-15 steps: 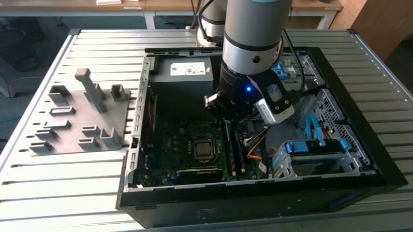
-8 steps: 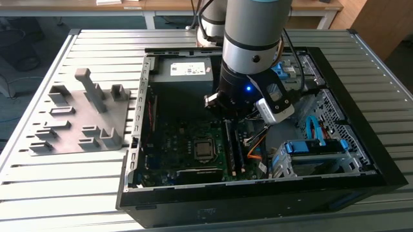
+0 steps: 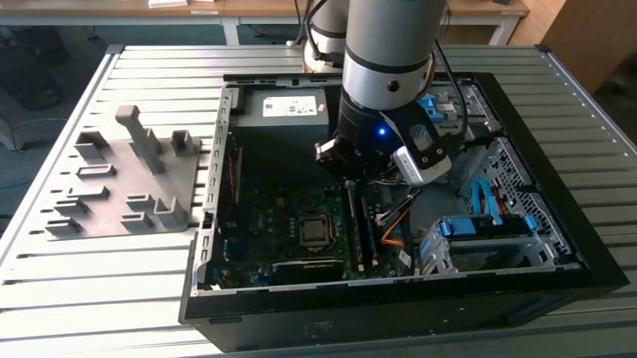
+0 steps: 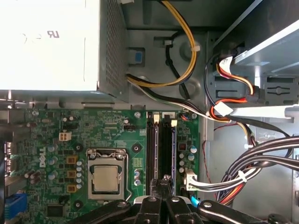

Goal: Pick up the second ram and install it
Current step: 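Press down the second ram until it locks into place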

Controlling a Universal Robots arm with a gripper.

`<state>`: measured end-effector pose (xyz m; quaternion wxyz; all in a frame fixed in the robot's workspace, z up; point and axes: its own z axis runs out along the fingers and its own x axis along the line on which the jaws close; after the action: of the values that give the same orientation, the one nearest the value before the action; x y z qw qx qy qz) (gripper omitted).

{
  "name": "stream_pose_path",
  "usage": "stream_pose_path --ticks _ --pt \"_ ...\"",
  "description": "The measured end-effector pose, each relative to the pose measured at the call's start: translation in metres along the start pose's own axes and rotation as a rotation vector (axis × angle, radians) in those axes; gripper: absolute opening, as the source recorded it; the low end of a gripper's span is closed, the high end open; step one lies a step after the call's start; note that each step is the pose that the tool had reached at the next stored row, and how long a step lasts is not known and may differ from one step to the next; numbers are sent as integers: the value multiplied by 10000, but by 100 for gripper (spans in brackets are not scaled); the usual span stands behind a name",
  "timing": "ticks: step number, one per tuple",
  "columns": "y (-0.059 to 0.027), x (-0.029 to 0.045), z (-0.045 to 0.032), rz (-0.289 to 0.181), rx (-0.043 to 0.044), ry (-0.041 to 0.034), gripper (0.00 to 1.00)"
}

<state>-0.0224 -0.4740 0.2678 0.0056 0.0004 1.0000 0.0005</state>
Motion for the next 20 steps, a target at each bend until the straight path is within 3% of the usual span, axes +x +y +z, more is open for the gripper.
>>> stream_pose_path --ticks 15,20 --pt "10 13 5 1 -1 0 10" --pt "118 21 47 1 1 1 10"
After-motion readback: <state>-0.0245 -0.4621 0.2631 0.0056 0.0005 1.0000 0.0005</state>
